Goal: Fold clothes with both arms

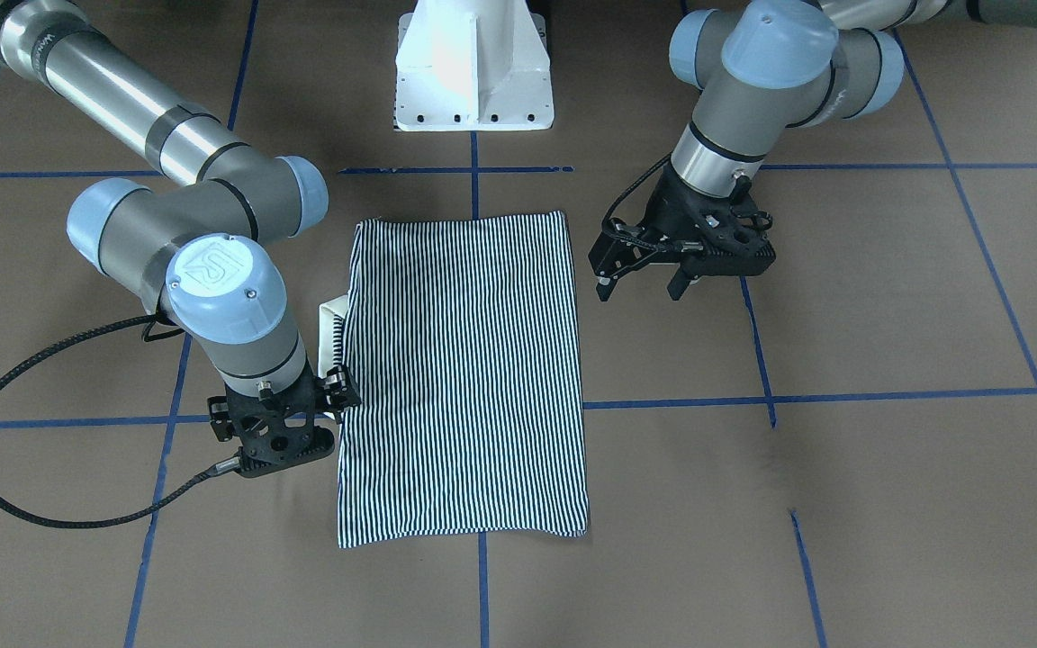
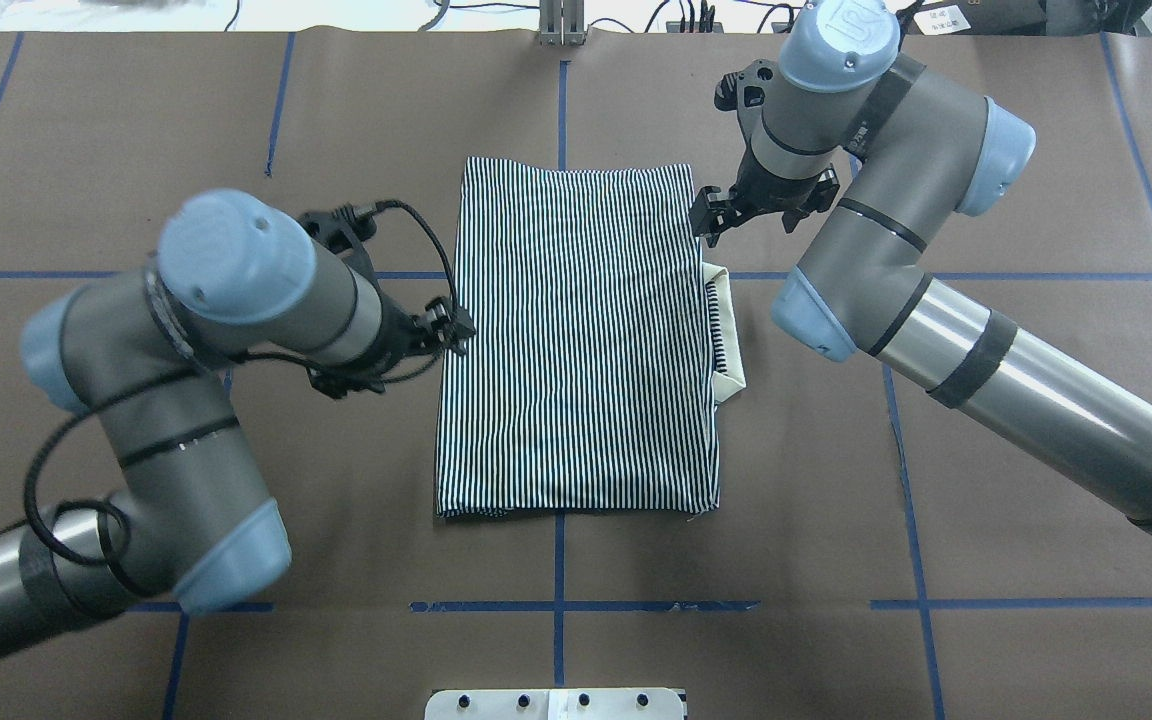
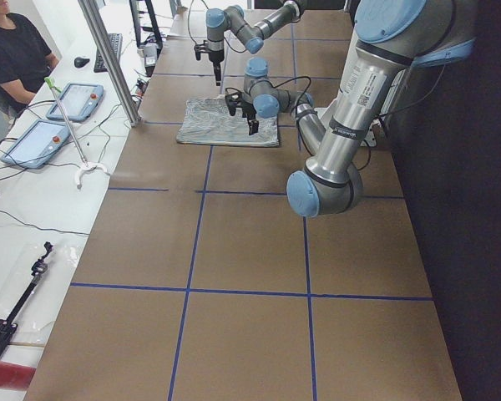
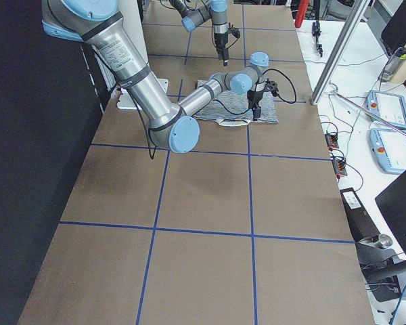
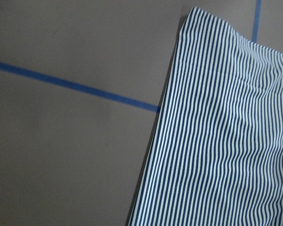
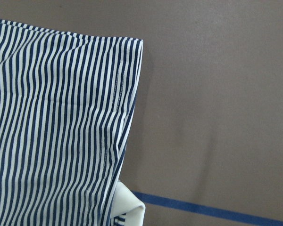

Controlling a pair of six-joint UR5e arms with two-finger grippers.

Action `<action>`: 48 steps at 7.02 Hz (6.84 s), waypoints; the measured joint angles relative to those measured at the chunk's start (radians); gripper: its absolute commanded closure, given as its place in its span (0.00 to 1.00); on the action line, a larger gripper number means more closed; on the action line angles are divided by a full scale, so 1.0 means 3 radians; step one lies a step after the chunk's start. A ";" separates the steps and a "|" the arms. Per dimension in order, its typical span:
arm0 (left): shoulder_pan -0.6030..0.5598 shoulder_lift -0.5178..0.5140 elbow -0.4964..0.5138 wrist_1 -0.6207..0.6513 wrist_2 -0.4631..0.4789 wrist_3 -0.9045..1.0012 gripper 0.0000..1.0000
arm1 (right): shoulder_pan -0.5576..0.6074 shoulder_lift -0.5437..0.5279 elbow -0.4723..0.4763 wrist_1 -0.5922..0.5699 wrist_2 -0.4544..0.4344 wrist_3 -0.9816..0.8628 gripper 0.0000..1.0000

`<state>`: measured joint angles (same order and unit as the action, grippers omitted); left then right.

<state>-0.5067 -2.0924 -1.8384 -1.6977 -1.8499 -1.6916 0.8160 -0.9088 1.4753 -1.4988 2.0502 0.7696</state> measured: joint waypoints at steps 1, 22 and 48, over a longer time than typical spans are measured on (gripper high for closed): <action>0.0324 -0.0021 -0.0002 0.0169 0.0224 -0.0419 0.02 | -0.0029 -0.0120 0.0181 0.0001 0.0032 0.0132 0.00; 0.0511 -0.0129 0.0111 0.0444 0.0572 -0.0088 1.00 | -0.1284 -0.0234 0.0963 -0.0167 -0.0623 0.3785 0.00; 0.0604 -0.0082 -0.0189 0.0480 0.0560 -0.0084 1.00 | -0.1482 -0.0405 0.1096 -0.0192 -0.0920 0.4281 1.00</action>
<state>-0.3255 -2.1169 -1.8950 -1.5539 -1.6819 -1.7167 0.3715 -1.0302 1.8040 -1.5563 1.7743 2.0540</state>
